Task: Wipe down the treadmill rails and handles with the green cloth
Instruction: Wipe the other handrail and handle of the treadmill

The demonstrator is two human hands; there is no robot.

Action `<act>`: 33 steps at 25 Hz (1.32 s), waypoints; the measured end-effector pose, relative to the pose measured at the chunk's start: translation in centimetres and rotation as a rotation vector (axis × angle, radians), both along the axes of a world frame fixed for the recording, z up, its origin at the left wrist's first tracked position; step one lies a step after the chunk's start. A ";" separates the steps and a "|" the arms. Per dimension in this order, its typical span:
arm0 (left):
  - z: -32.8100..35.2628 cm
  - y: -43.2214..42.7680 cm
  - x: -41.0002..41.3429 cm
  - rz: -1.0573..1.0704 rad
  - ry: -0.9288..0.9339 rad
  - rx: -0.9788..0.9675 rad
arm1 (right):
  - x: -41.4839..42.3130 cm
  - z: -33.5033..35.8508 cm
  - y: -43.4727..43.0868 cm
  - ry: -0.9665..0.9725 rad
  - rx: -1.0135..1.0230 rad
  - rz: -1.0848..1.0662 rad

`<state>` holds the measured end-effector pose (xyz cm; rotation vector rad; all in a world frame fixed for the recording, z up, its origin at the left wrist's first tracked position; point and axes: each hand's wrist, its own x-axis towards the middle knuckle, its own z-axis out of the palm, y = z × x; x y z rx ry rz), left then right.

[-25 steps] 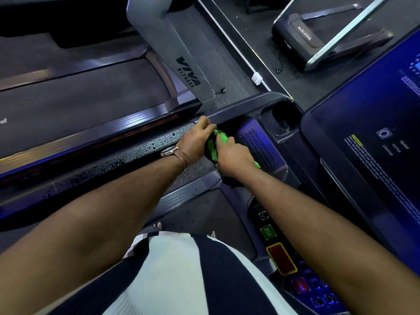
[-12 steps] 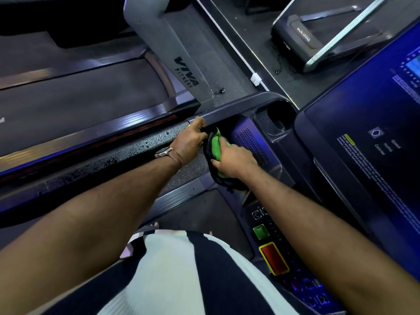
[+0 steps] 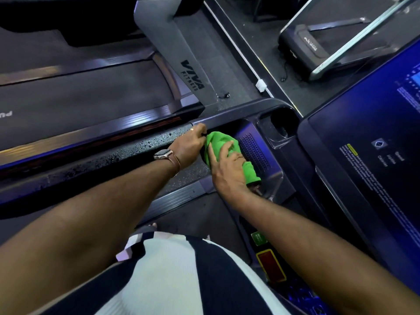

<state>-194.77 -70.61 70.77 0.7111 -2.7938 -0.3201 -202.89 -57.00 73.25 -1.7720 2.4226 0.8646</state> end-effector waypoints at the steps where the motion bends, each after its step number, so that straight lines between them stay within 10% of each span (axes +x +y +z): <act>1: 0.2 0.0 0.5 -0.047 0.014 -0.045 | -0.1 0.2 1.3 0.028 0.018 0.074; 14: -0.4 -1.9 3.4 -0.172 0.024 -0.020 | -2.2 0.4 2.5 -0.043 -0.073 0.326; 22: -0.3 -1.8 3.4 -0.149 0.043 0.015 | -6.5 3.6 4.6 -0.527 -0.044 -0.102; 27: -0.3 -1.6 3.2 -0.150 0.040 -0.001 | -3.2 1.5 -3.2 -0.418 -0.104 -0.239; 33: -0.2 -1.7 3.6 -0.166 0.051 0.003 | -2.1 1.5 3.7 -0.128 -0.054 0.173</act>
